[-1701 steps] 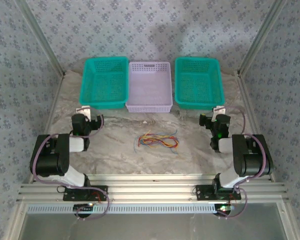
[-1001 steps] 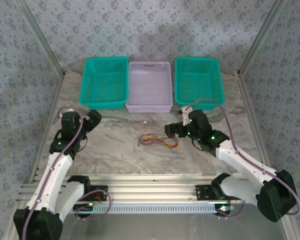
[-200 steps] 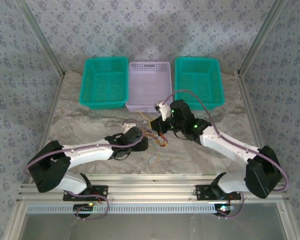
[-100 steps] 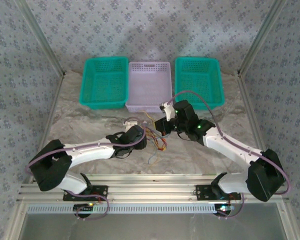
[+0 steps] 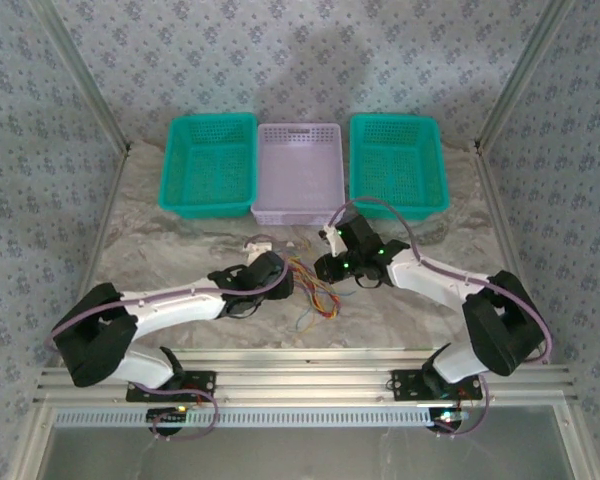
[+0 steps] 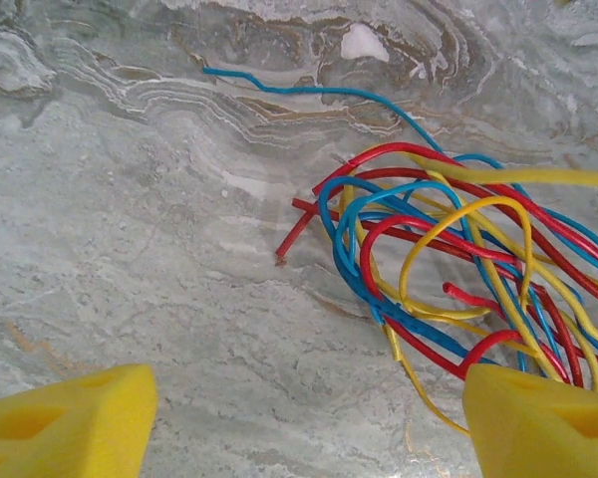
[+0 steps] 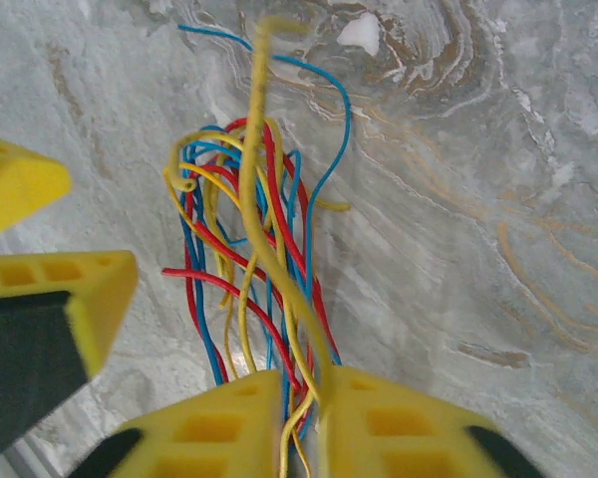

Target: Untangle the cables

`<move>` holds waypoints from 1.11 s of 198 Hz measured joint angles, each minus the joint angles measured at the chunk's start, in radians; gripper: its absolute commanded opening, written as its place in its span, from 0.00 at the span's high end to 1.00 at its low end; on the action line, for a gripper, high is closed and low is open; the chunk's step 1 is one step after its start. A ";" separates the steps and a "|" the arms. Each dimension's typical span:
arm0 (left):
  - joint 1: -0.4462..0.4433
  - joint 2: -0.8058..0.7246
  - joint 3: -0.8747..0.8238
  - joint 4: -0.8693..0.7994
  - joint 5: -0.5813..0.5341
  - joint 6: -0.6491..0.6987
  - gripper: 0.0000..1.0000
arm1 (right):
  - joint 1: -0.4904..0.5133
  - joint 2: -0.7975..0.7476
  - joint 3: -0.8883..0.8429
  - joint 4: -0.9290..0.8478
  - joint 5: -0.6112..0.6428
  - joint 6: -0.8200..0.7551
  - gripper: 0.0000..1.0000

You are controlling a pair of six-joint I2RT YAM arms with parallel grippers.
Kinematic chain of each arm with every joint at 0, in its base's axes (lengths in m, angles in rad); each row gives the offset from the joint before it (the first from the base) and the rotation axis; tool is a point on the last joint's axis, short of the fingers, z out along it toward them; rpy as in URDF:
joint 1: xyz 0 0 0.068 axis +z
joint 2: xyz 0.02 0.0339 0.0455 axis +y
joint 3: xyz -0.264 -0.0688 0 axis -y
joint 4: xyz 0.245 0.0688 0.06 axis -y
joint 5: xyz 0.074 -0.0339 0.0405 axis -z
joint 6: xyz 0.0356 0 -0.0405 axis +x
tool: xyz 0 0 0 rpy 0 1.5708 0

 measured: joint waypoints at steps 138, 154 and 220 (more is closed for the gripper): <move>0.000 -0.177 -0.073 -0.047 -0.026 0.019 0.15 | 0.111 0.195 0.042 0.010 0.235 -0.069 0.62; 0.000 -0.182 -0.077 -0.051 -0.029 0.019 0.15 | 0.119 0.214 0.053 0.009 0.269 -0.071 0.63; 0.000 -0.185 -0.095 -0.053 -0.032 0.019 0.14 | 0.140 0.280 0.108 0.010 0.343 -0.078 0.80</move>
